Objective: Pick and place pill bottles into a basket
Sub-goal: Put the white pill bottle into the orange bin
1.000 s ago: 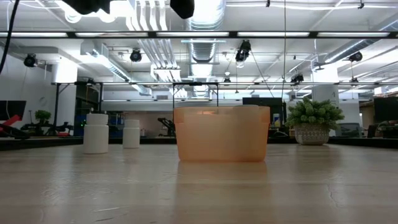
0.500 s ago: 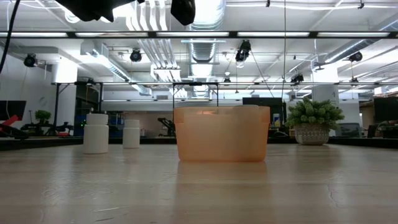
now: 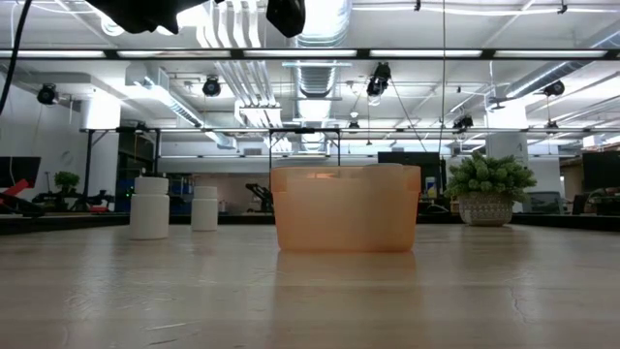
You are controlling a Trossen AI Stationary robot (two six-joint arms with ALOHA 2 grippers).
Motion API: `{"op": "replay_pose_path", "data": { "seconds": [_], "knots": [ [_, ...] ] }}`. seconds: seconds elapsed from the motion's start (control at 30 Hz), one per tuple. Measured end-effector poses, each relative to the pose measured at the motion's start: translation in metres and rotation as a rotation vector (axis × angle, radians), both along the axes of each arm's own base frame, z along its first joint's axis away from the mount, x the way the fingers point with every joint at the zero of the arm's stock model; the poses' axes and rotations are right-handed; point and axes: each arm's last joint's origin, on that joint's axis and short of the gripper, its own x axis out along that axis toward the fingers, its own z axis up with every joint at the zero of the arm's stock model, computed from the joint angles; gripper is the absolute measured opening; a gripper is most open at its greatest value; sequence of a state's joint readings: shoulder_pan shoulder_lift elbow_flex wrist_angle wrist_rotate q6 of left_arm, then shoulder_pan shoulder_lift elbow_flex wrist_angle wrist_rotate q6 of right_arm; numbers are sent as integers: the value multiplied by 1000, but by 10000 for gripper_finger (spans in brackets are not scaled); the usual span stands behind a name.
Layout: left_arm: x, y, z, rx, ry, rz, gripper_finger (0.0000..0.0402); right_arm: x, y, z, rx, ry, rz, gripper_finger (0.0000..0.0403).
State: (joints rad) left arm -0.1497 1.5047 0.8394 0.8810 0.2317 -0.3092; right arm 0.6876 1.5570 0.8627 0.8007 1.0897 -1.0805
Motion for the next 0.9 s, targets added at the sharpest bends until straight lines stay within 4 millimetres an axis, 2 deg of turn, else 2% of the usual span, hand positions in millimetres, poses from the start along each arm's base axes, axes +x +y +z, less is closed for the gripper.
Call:
{"op": "replay_pose_path", "data": {
  "seconds": [0.33,0.7,0.9],
  "knots": [
    [0,0,0,-7,3,-2,165,0,0,2,12,-20,8,320],
    [0,0,0,-20,8,-5,165,0,0,2,10,-20,20,241],
    [0,0,0,-22,9,-6,165,0,0,2,3,-18,27,221]
  ]
}}
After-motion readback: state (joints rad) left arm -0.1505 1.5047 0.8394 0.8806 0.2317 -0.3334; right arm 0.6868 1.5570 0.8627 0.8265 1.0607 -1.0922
